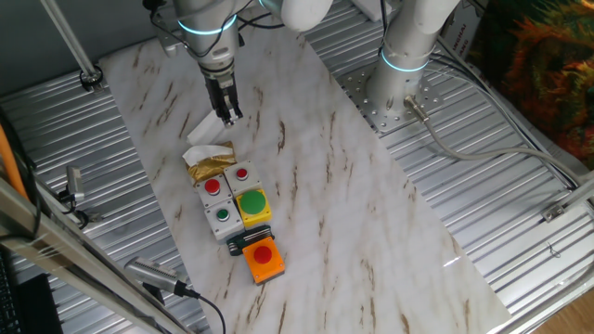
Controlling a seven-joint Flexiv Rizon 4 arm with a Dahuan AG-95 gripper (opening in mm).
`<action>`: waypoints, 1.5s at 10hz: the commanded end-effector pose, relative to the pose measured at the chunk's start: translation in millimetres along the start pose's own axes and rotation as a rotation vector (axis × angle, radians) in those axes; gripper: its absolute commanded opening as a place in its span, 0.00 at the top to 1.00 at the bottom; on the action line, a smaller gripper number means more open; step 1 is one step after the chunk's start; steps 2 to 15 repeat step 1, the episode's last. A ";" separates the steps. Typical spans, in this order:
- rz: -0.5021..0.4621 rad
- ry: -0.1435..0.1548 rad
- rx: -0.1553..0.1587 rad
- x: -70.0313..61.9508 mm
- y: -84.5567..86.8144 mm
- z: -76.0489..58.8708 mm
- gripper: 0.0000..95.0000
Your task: Pull out a napkin
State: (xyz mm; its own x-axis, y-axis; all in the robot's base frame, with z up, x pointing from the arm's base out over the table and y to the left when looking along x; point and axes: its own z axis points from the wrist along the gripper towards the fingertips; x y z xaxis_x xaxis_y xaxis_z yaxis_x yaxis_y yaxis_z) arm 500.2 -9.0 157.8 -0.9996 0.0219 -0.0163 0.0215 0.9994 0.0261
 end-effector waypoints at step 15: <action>-0.002 -0.002 -0.001 0.2 -0.4 0.2 1.00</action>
